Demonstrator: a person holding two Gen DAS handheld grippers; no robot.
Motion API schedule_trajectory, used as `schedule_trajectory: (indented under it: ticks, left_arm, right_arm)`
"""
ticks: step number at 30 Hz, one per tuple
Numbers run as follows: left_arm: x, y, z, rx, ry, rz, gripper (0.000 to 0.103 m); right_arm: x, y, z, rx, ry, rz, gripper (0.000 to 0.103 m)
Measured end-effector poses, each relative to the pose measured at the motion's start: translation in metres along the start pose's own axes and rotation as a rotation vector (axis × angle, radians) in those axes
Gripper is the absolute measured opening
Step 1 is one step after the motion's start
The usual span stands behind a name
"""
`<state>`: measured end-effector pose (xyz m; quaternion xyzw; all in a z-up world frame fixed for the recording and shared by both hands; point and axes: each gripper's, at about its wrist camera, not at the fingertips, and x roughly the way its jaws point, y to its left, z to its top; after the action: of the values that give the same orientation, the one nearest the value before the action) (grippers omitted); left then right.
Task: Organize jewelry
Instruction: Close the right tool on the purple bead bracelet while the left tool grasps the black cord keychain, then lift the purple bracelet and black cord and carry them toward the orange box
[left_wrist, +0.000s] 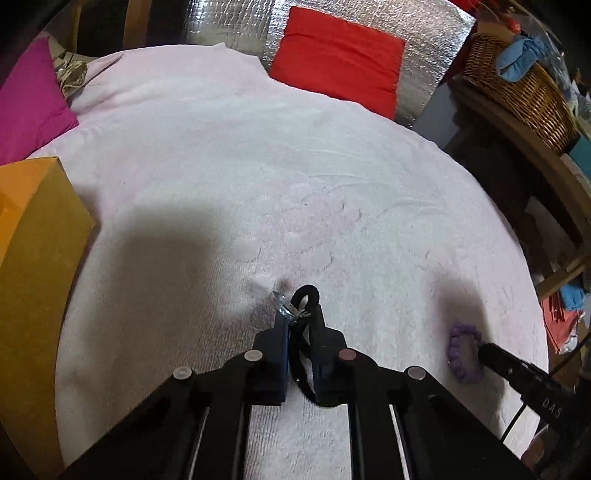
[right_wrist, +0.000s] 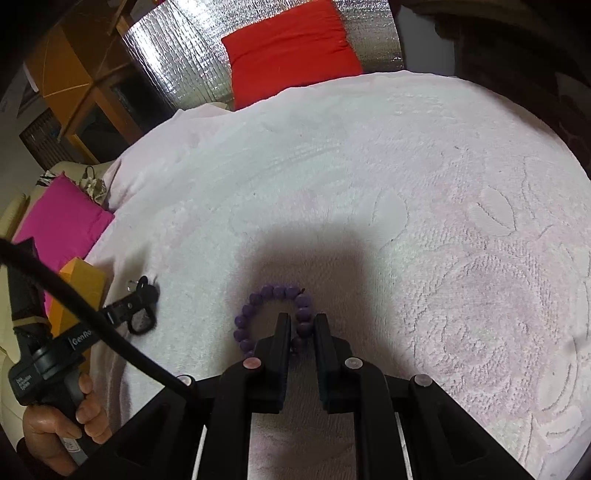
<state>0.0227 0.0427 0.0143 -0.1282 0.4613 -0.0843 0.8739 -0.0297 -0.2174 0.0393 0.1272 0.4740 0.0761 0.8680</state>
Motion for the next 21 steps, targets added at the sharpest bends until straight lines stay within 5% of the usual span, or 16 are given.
schedule_trajectory:
  ticks: [13,19,21]
  left_arm:
    - [-0.025,-0.006,-0.017,0.102,0.010,-0.049,0.009]
    - [-0.028,-0.009,-0.026,0.152,0.028,-0.053,0.009]
    - [-0.030,-0.009,-0.028,0.165,0.031,-0.056,0.009]
  right_arm:
    - [-0.017,-0.006,0.003,0.036,-0.026,-0.019,0.014]
    - [-0.008,-0.008,0.005,0.043,-0.003,-0.043,0.043]
    - [-0.002,-0.004,0.006,0.033,-0.005,-0.056,0.045]
